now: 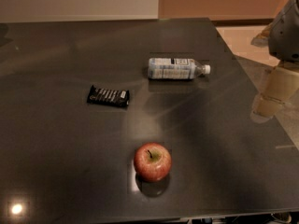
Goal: Pick rxbar chocolate
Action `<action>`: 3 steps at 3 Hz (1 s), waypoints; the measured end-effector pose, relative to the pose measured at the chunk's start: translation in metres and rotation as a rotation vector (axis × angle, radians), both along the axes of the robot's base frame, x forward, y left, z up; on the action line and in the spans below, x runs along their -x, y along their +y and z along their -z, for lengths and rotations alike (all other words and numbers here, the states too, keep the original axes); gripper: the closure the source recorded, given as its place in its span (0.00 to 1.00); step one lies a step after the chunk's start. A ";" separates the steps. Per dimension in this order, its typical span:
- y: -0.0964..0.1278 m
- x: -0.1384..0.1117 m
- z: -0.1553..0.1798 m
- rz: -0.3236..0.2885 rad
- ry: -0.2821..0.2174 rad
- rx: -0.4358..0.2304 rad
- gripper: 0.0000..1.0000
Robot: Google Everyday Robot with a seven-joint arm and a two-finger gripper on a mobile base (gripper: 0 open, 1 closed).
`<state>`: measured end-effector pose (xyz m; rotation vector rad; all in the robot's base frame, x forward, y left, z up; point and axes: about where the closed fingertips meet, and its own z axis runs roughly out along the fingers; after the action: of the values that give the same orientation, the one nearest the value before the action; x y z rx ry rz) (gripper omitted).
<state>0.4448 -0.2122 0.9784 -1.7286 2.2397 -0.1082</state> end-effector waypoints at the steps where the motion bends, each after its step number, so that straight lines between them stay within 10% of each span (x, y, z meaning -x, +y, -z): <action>1: 0.014 -0.026 0.000 -0.003 -0.002 -0.009 0.00; 3: 0.075 -0.091 0.018 -0.047 0.009 -0.037 0.00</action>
Offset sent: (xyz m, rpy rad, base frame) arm 0.0989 0.0731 -0.0155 0.0421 0.0303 0.0332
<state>0.5353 -0.1376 0.9609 -1.7639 2.1917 -0.0483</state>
